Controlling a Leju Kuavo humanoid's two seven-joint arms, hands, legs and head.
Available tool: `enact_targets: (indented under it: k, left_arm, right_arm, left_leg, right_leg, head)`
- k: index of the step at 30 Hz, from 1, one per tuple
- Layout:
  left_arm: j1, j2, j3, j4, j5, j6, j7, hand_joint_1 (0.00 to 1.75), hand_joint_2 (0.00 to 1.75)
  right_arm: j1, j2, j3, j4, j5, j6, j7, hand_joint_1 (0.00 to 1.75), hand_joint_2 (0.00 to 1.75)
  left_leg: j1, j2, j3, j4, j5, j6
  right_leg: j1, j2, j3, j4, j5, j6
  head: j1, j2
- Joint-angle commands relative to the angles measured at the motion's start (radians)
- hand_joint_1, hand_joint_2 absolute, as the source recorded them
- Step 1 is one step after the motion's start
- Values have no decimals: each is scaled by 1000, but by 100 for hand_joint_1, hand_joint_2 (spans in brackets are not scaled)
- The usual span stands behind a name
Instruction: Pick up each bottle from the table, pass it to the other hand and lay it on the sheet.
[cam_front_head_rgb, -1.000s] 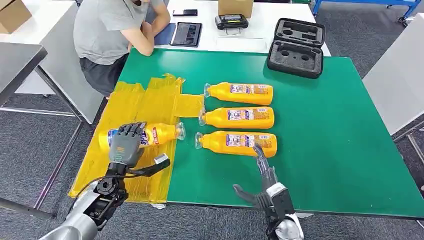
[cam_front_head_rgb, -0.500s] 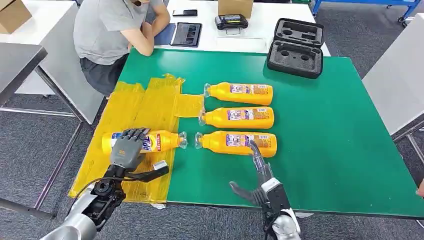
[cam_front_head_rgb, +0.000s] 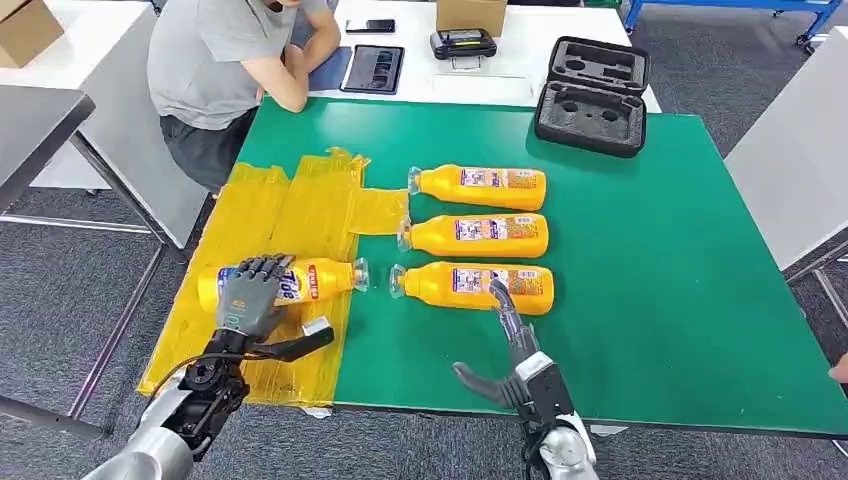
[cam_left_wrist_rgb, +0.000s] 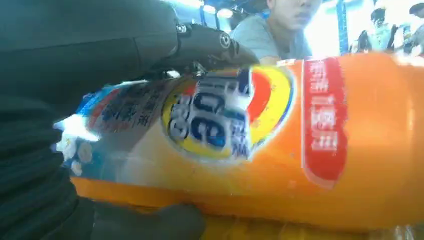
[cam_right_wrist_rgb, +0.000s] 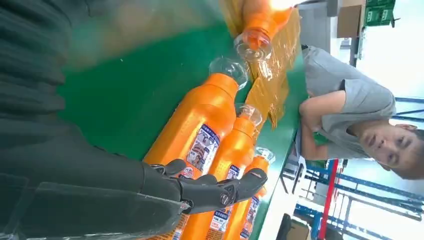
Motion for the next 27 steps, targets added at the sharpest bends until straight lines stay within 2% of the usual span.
enact_targets:
  k: [1, 4, 10, 18, 22, 23, 24, 26, 27]
  left_arm:
    - [25, -4, 72, 50, -8, -15, 34, 0, 175]
    - [21, -2, 66, 49, -8, 5, 44, 0, 175]
    - [26, -16, 39, 23, -8, 56, 50, 0, 175]
    - [8, -12, 13, 39, -8, 85, 66, 0, 175]
    - [40, -21, 22, -37, -8, 128, 55, 0, 175]
    - [70, -45, 59, -112, 10, 134, 0, 0, 175]
    - [108, -79, 97, -201, 113, 134, -112, 0, 175]
    - [151, -107, 100, -298, 218, 125, -207, 0, 175]
    - [214, -132, 92, -428, 369, 76, -301, 0, 175]
  right_arm:
    - [-50, -7, 12, 94, 8, -4, -11, 0, 175]
    - [-42, -9, 8, 92, 9, -10, -16, 0, 175]
    - [-55, -15, 7, 110, 14, -12, -22, 0, 175]
    - [-78, -19, 6, 143, 12, -20, -24, 0, 175]
    - [-71, -21, 9, 140, 8, -30, -24, 0, 175]
    - [-67, -23, 11, 130, 6, -43, -24, 0, 175]
    - [-60, -26, 17, 109, 9, -61, -24, 0, 175]
    - [-45, -32, 36, 56, 2, -89, -24, 0, 175]
    - [-29, -34, 48, -2, -57, -73, -24, 0, 175]
  left_leg:
    - [0, 4, 6, -1, -2, -1]
    - [1, 5, 10, -2, -4, -2]
    - [0, 2, 5, -1, -1, -1]
    - [0, 1, 6, -1, -2, -1]
    - [1, 2, 9, -1, -3, -2]
    - [1, 2, 7, -1, -2, -1]
    - [0, 1, 6, -1, -2, -1]
    - [0, 0, 6, 0, -3, -1]
    - [0, 1, 5, 0, -3, -1]
  right_leg:
    - [0, 4, 4, -1, -1, -1]
    - [1, 5, 9, -2, -2, -2]
    - [0, 2, 4, -1, -1, -1]
    - [0, 1, 5, -1, -1, -1]
    - [1, 2, 8, -2, -2, -2]
    - [1, 2, 6, -2, -2, -1]
    - [0, 1, 6, -1, -2, -1]
    - [0, 0, 6, -1, -2, -1]
    - [0, 1, 4, 0, -2, -1]
  head:
    - [0, 0]
    - [0, 0]
    - [0, 0]
    - [0, 0]
    - [0, 0]
    - [0, 0]
    - [0, 0]
    - [0, 0]
    - [0, 0]
